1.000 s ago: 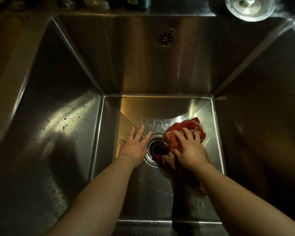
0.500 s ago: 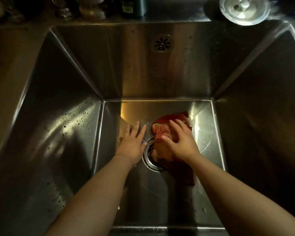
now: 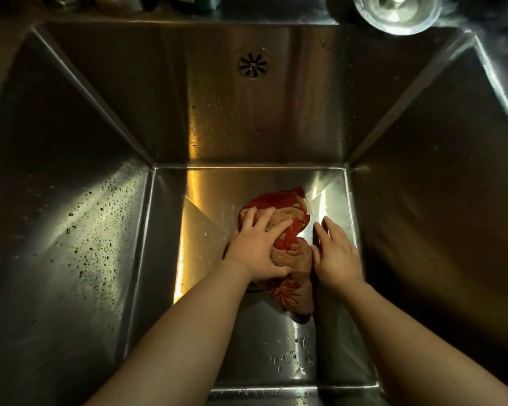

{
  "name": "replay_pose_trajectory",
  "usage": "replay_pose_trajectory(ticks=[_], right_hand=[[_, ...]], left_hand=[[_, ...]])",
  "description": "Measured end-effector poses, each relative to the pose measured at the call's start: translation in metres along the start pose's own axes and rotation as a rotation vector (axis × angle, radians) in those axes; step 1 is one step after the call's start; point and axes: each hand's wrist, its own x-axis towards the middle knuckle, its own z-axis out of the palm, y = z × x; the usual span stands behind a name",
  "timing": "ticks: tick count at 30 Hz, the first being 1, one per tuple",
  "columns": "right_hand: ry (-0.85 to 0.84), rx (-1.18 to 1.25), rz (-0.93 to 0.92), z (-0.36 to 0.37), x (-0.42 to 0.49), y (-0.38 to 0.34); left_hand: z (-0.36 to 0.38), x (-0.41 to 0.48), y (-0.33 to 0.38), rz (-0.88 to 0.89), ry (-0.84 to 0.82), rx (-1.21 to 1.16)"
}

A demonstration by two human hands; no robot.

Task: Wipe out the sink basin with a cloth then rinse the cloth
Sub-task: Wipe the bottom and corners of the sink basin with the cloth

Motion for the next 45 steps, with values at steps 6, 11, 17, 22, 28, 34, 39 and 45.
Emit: replay_pose_trajectory(ticks=[6,11,17,22,28,34,39,45], right_hand=[[-0.017,-0.063,-0.036,-0.001,0.0,0.003],[-0.023,-0.033,0.003,0.002,0.002,-0.01],[-0.059,-0.01,-0.05,0.003,0.017,-0.046],[-0.094,-0.035,0.011,0.009,0.022,-0.051],[-0.129,-0.095,0.018,0.02,0.024,-0.05],[-0.131,-0.104,0.016,0.02,0.022,-0.051],[-0.135,-0.102,0.012,0.017,0.018,-0.051],[-0.099,-0.121,0.018,0.027,0.009,-0.052]], left_hand=[[-0.008,0.009,0.003,0.047,0.049,0.045],[-0.03,0.0,-0.018,0.05,0.108,0.051],[-0.059,-0.013,-0.041,-0.095,0.224,0.011],[-0.067,-0.014,-0.072,-0.182,0.151,0.122],[-0.033,-0.011,-0.08,-0.286,0.025,0.111],[-0.023,-0.016,-0.074,-0.303,0.113,0.171],[-0.016,-0.046,-0.072,-0.292,0.054,0.159],[0.015,-0.109,-0.075,-0.324,-0.093,0.174]])
